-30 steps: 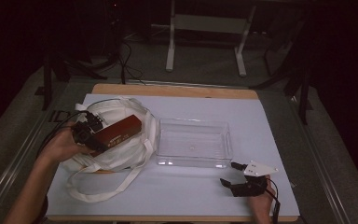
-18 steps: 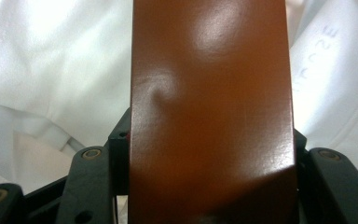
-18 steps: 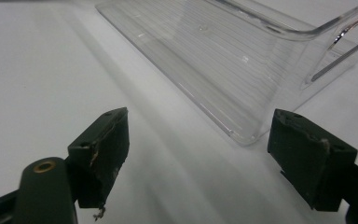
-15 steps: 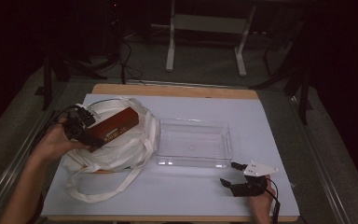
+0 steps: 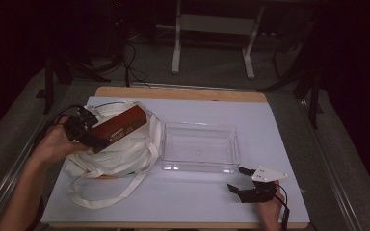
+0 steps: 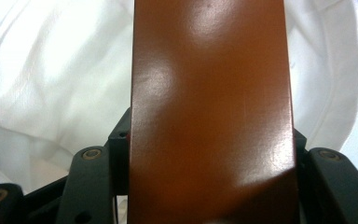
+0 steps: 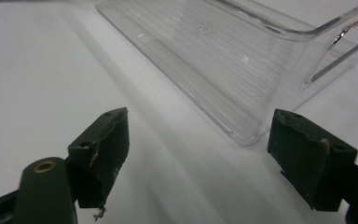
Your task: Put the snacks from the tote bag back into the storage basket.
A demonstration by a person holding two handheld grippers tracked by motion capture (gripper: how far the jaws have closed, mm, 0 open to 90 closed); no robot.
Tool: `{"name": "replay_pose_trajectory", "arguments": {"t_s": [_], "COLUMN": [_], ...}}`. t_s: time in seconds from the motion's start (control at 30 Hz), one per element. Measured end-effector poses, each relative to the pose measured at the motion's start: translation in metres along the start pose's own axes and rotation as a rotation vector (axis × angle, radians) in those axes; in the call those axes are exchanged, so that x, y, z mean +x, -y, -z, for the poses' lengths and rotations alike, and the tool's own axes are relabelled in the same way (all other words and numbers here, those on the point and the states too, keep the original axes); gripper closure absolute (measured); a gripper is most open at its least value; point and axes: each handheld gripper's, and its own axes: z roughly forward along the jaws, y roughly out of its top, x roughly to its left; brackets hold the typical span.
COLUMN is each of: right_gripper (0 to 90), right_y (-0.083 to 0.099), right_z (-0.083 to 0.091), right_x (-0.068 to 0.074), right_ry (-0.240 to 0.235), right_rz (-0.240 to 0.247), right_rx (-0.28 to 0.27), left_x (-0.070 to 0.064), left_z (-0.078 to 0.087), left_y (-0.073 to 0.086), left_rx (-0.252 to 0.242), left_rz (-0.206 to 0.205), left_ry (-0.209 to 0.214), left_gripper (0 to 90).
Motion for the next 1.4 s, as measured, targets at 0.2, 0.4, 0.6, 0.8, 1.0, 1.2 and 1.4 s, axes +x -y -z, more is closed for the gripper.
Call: {"name": "replay_pose_trajectory", "arguments": {"t_s": [0.2,0.4,0.6,0.8,1.0,1.2,1.4], "right_gripper": [20.6,20.6,20.6,20.5,20.5,20.5,20.5], "right_y": [0.0,0.0,0.0,0.0,0.0,0.0,0.0], "right_z": [0.0,0.0,0.0,0.0,0.0,0.0,0.0], "right_x": [0.0,0.0,0.0,-0.001,-0.001,-0.001,-0.001], "right_ry": [0.0,0.0,-0.002,-0.002,-0.003,-0.004,-0.004], "right_rz": [0.0,-0.001,-0.002,-0.001,-0.001,-0.001,-0.001], "right_rx": [0.0,0.0,0.001,0.0,-0.001,-0.001,-0.001], "left_x": [-0.007,-0.014,-0.023,-0.032,-0.038,-0.042,-0.048], "left_z": [0.005,0.008,0.011,0.012,0.01,0.008,0.005], "left_y": [-0.006,-0.012,-0.02,-0.03,-0.039,-0.046,-0.054], "left_rx": [-0.019,-0.027,-0.035,-0.045,-0.048,-0.05,-0.043], "left_rz": [-0.032,-0.058,-0.087,-0.118,-0.138,-0.156,-0.182], "left_ry": [-0.013,-0.023,-0.032,-0.023,-0.009,-0.002,0.006], "left_gripper": [43.9,43.9,43.9,43.9,43.9,43.9,43.9]}}
